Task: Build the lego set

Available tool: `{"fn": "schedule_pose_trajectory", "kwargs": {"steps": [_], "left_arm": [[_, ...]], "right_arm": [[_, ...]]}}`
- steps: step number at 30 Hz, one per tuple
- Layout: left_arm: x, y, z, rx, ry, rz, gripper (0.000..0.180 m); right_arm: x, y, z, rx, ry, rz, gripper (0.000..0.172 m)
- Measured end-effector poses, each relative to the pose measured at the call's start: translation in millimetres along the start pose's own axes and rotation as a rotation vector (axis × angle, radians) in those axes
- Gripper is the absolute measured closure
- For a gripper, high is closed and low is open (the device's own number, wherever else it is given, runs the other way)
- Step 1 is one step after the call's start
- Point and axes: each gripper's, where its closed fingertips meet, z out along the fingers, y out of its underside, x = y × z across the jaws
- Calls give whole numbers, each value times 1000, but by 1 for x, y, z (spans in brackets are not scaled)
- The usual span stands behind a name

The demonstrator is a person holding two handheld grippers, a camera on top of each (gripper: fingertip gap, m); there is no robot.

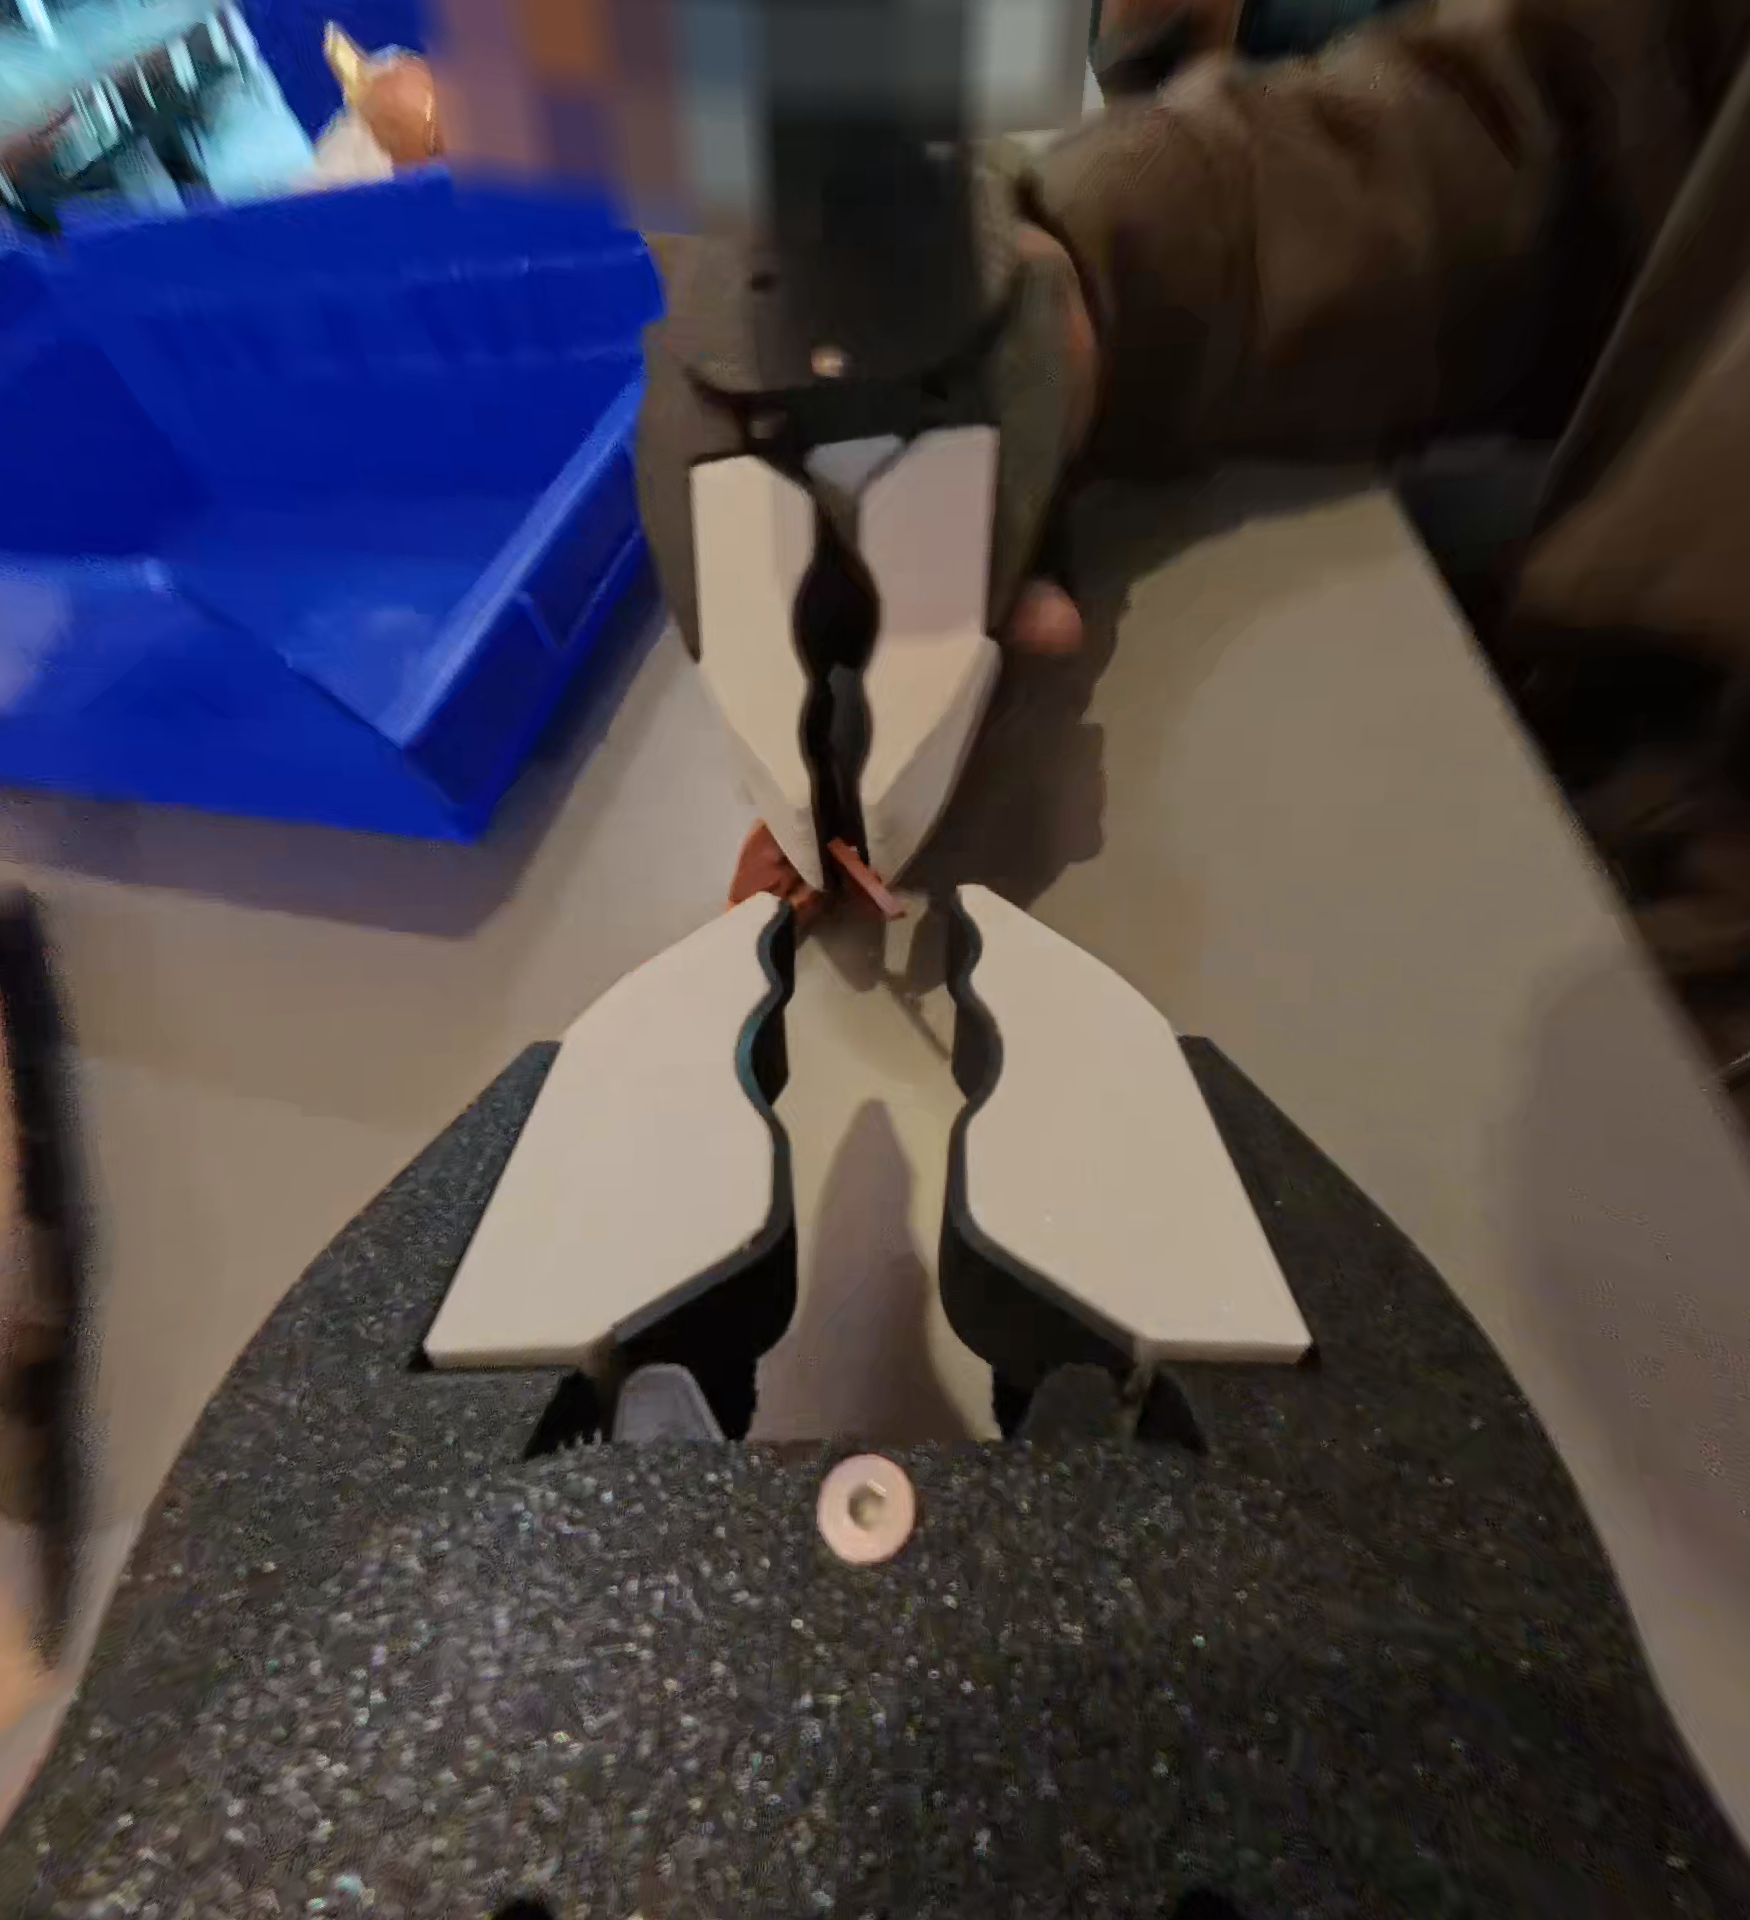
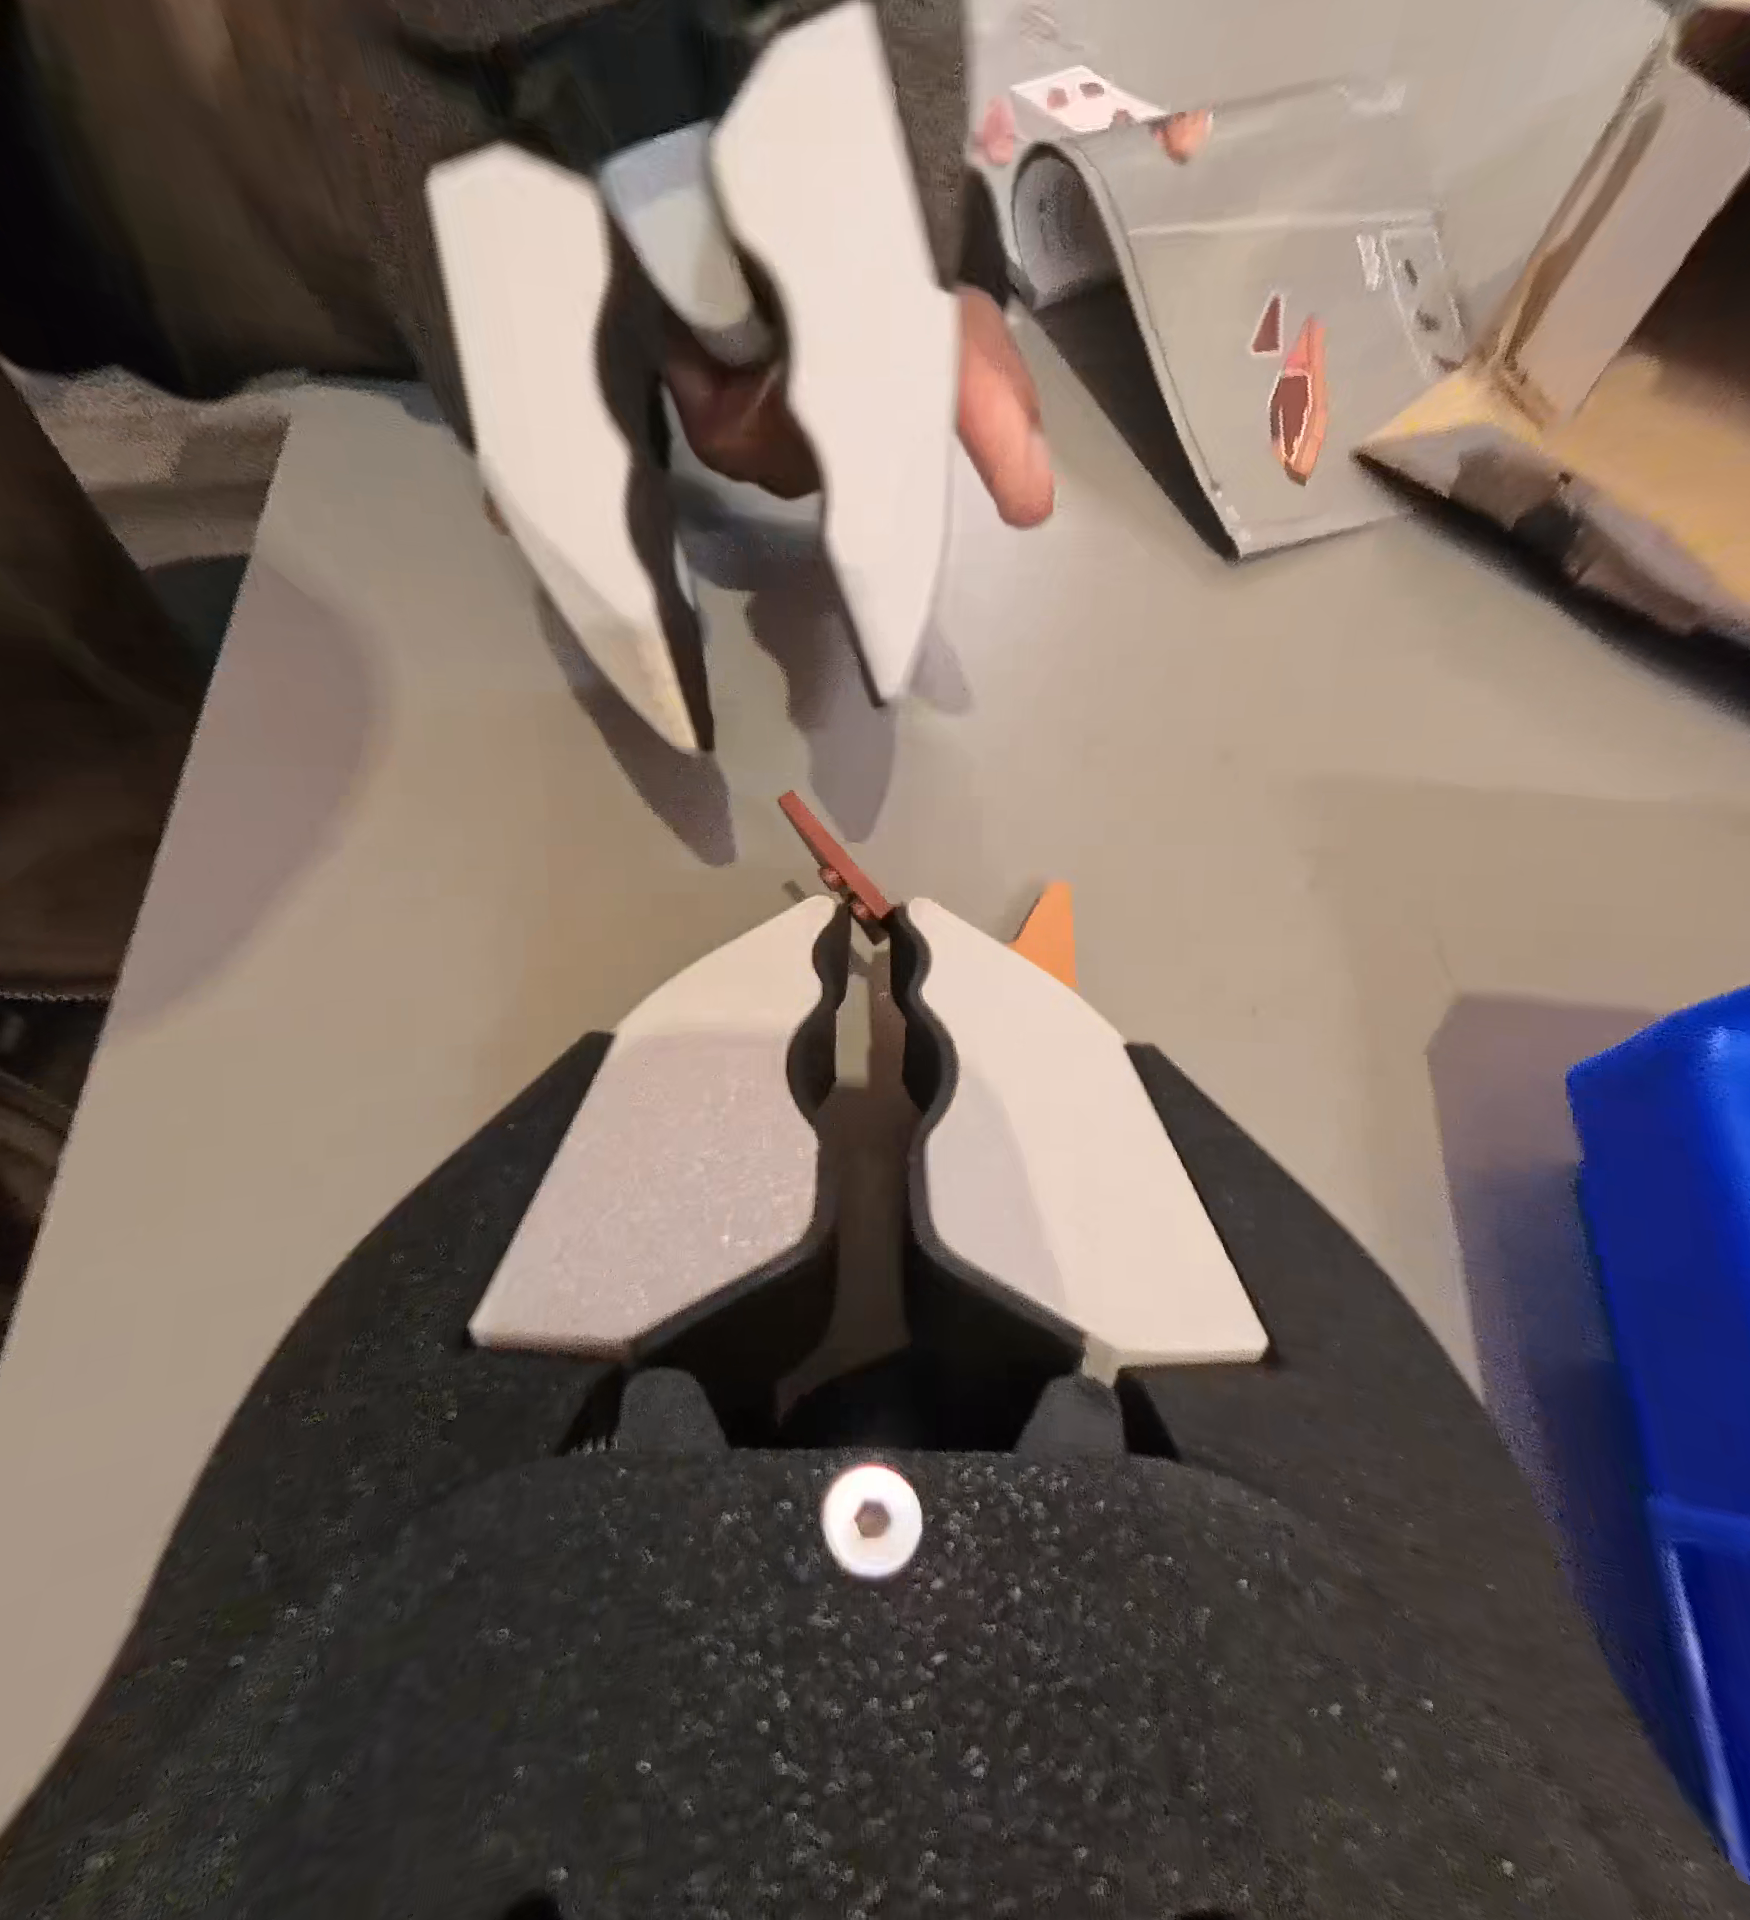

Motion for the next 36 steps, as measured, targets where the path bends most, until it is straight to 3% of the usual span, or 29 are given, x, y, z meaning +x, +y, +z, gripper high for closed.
{"fn": "schedule_pose_trajectory", "kwargs": {"steps": [3,6,17,23,28,32,36], "left_arm": [[-3,3,3,-18,-83,306,153],[-1,0,9,-5,-101,477,157],[3,7,30,-32,-101,736,161],[2,5,31,-14,-154,775,167],[-8,6,29,-2,-183,659,169],[-21,5,21,27,-211,545,169],[-32,6,14,56,-199,419,169]], "right_arm": [[0,0,-2,0,-49,118,165],[0,1,-3,-2,-91,229,165],[-10,2,-2,-14,-195,350,165],[-9,2,-2,-11,-190,349,165],[1,-2,-9,15,-120,286,160],[24,3,-22,-10,66,198,147],[38,27,-25,-200,238,103,125]]}}
